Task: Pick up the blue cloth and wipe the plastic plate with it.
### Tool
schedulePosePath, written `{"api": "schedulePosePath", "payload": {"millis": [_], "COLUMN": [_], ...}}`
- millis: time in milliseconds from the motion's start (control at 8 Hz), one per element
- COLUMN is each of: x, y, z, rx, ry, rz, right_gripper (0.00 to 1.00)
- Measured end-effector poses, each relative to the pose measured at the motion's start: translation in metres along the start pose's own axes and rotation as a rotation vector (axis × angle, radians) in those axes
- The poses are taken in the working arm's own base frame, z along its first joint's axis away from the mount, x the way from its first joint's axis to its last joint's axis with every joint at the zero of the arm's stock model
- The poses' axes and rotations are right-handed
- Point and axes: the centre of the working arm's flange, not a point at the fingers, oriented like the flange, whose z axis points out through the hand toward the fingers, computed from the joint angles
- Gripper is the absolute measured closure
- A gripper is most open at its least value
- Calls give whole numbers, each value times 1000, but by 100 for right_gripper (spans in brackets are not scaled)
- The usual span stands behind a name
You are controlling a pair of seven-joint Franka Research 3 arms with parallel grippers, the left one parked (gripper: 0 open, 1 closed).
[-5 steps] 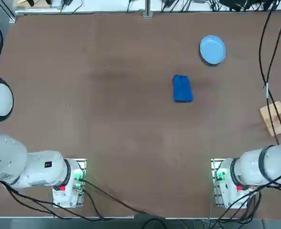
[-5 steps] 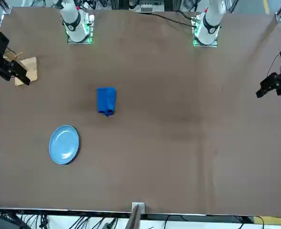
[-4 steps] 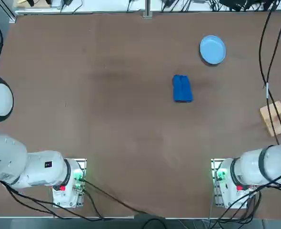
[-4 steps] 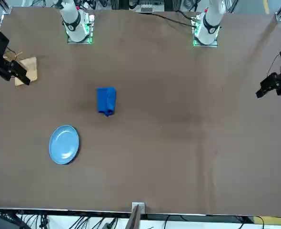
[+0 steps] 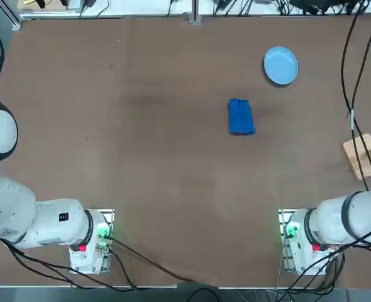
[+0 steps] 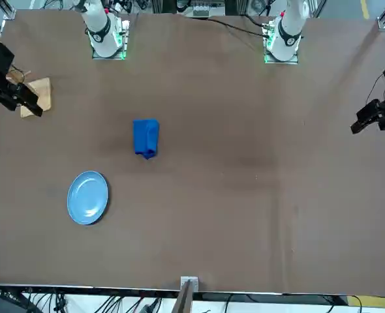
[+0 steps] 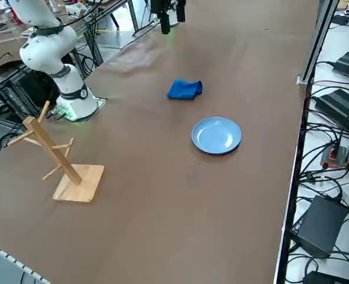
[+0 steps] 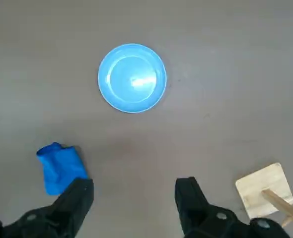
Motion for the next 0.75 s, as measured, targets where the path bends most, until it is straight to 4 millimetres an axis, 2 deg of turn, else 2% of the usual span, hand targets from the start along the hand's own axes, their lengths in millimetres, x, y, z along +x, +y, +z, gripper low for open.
{"api": "schedulePosePath", "payload": {"millis": [250, 500, 750], "x": [4, 1, -13], "y": [-36, -85, -132], "z": [25, 68, 118], "rx": [10, 18, 21], "ry": [11, 28, 32], "rz": [-35, 4, 12], "right_gripper": [0, 0, 0]}}
